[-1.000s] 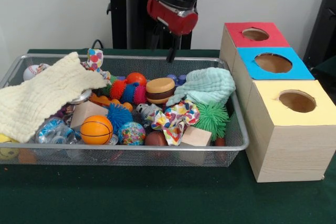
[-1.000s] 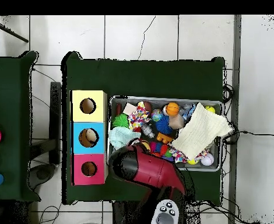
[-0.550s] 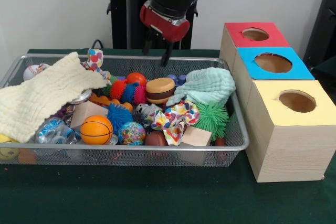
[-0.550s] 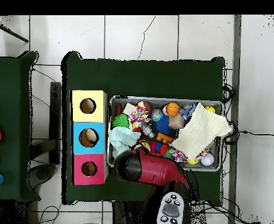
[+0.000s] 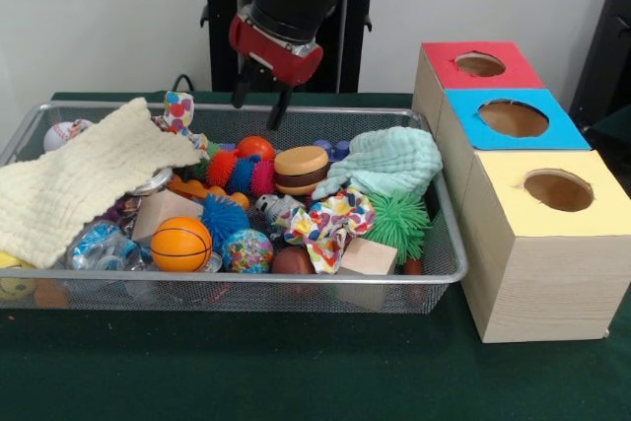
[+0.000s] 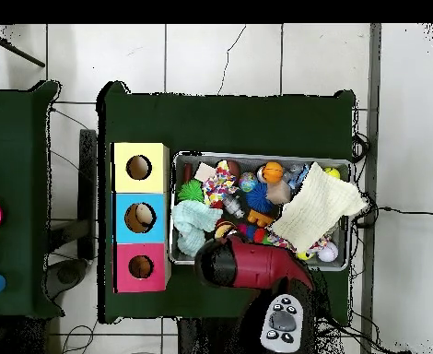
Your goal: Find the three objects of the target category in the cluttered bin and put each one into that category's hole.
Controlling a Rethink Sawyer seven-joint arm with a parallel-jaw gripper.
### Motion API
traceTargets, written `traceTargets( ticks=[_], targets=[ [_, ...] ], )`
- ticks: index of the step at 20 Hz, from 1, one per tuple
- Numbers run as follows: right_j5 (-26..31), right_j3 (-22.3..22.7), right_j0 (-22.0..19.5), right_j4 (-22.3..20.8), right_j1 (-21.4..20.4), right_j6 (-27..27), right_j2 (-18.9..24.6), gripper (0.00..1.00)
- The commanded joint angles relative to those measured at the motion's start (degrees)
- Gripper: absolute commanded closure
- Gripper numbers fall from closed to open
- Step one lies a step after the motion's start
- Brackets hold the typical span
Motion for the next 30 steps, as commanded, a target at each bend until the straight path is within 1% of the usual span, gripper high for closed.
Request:
traceTargets(
  ticks=[1,8,11,14,17,24,27,30],
  targets=[
    [-0.49,-5.59,-0.52,-6.23,3.89,-2.05,0.70,0.00],
    [-2.96,-6.54,-0.21,-9.89,5.75,0.42,-2.40,0.00],
    [-6.05,-7.25,-0.98,-11.39,7.92,1.51,-3.20,0.00],
    [-8.39,-7.90,-0.81,-12.32,9.88,3.00,-4.32,0.00],
    [-11.37,-8.97,0.57,-12.42,12.31,5.22,-7.19,0.00],
    [-19.12,-10.91,1.62,-10.87,17.07,5.67,-11.89,0.00],
    [-21.83,-11.06,1.31,-9.82,18.90,5.27,-12.88,0.00],
    [-23.22,-11.16,1.14,-9.17,19.39,4.77,-13.09,0.00]
  ],
)
